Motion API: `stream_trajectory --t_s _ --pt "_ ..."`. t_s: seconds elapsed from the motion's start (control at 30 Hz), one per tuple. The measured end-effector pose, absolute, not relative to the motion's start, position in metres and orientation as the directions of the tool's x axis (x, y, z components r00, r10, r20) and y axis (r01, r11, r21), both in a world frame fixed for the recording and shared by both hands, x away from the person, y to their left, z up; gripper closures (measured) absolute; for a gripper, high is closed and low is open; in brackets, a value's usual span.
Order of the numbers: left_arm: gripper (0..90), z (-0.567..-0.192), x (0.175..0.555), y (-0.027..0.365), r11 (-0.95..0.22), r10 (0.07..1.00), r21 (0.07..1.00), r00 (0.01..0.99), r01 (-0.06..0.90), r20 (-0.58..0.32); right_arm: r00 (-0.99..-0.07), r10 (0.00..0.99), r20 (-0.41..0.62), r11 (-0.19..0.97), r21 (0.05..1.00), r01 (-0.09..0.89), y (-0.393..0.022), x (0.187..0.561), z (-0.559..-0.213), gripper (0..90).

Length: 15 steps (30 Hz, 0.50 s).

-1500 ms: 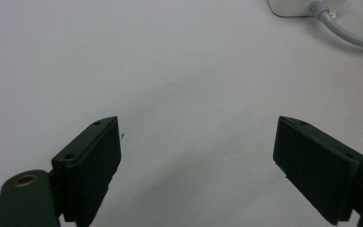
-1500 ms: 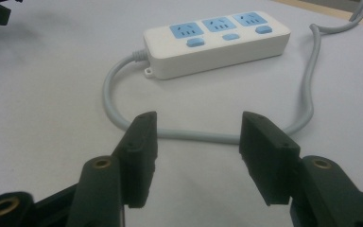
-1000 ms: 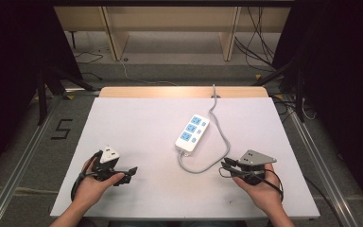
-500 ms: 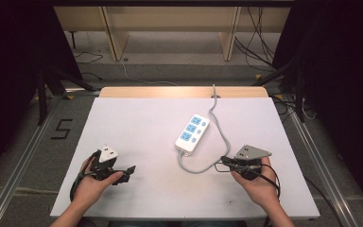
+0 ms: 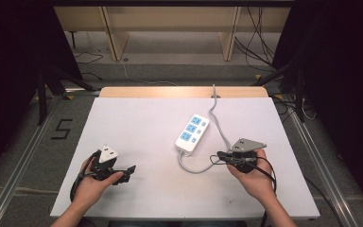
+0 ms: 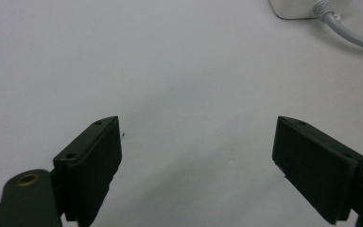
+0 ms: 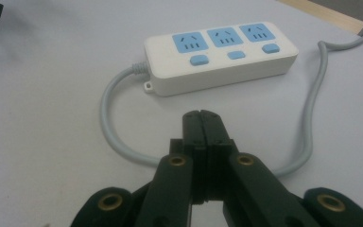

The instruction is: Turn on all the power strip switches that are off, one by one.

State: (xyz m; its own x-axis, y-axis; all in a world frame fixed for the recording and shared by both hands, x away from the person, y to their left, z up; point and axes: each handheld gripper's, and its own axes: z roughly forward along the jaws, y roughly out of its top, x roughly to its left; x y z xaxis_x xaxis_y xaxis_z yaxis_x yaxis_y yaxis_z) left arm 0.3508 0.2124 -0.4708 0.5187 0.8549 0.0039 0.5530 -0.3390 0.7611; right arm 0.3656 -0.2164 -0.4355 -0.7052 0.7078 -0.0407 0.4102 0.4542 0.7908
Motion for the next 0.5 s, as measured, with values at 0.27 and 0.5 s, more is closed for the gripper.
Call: stream_trajectory --t_s 0.27,0.5 --pt "16.5 -0.471 0.351 0.213 -0.335 0.857 0.764 0.515 0.552 0.003 -0.716 0.697 -0.039 0.477 0.771 0.422 -0.204 0.375 -0.433 90.0" --pt "16.5 -0.471 0.351 0.213 -0.336 0.857 0.763 0.516 0.552 0.005 -0.726 0.687 -0.041 0.492 0.762 0.422 -0.197 0.384 -0.427 90.0"
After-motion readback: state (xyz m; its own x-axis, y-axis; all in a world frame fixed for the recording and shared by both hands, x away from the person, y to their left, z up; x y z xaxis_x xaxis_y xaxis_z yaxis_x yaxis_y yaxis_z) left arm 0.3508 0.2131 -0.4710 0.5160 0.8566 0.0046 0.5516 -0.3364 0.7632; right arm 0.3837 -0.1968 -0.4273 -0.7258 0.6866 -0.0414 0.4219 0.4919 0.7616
